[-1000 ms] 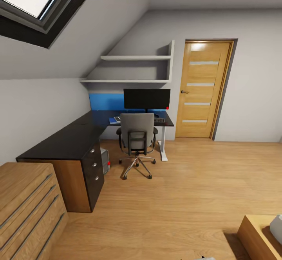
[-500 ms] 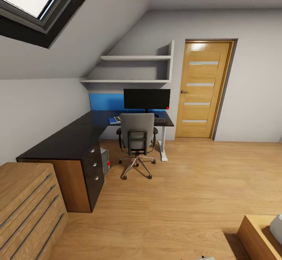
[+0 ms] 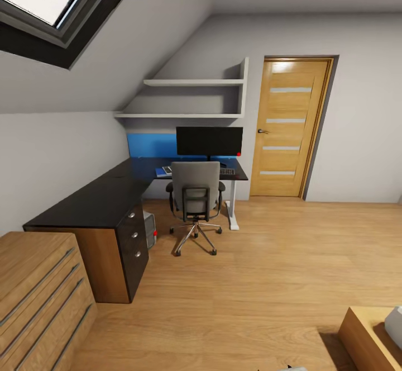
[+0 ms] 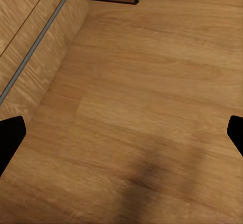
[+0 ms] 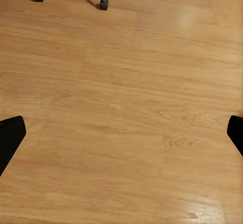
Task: In the bedroom, organize the workspace by keeping the computer under the desk, ensuring the monitor is on the desk, placing the keyboard on the desk next to the monitor, placing the mouse on the desk next to the keyboard, moving the folder from the swivel chair onto the desk next to the mouse, stacking the notebook on top of the folder with the pen on top of the notebook, and positioning the swivel chair next to the desk.
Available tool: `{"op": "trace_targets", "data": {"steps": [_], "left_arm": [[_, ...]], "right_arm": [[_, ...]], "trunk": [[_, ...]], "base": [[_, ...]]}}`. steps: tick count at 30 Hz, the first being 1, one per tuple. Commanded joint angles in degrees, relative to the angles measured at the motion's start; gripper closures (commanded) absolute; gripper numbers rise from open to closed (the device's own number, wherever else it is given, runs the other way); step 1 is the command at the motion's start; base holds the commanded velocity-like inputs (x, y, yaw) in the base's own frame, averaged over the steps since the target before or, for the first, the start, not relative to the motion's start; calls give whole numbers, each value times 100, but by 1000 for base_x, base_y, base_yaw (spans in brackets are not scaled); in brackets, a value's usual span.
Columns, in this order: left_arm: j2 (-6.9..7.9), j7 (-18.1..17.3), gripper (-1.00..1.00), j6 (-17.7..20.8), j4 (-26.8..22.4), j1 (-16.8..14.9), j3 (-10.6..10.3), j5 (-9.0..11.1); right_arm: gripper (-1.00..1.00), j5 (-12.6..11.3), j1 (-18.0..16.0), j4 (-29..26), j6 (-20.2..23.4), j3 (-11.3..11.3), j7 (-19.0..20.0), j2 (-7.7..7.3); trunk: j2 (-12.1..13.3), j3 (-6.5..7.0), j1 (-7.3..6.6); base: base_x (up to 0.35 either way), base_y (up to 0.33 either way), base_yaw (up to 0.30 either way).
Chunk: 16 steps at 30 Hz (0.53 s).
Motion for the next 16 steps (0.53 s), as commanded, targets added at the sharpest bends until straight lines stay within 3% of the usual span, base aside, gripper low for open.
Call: {"op": "trace_targets", "data": {"steps": [1,16], "left_arm": [[-1,25,-100,-12,3,-4,-51,36],[-6,25,-100,-12,3,-4,-51,36]], "right_arm": [[-100,-14,-6,13,-18,49,-35,4],[-100,-14,-6,11,-19,49,-35,4]], "trunk": [[-4,-7,0],[-4,-7,0]], "base": [[0,0,0],[0,0,0]]}}
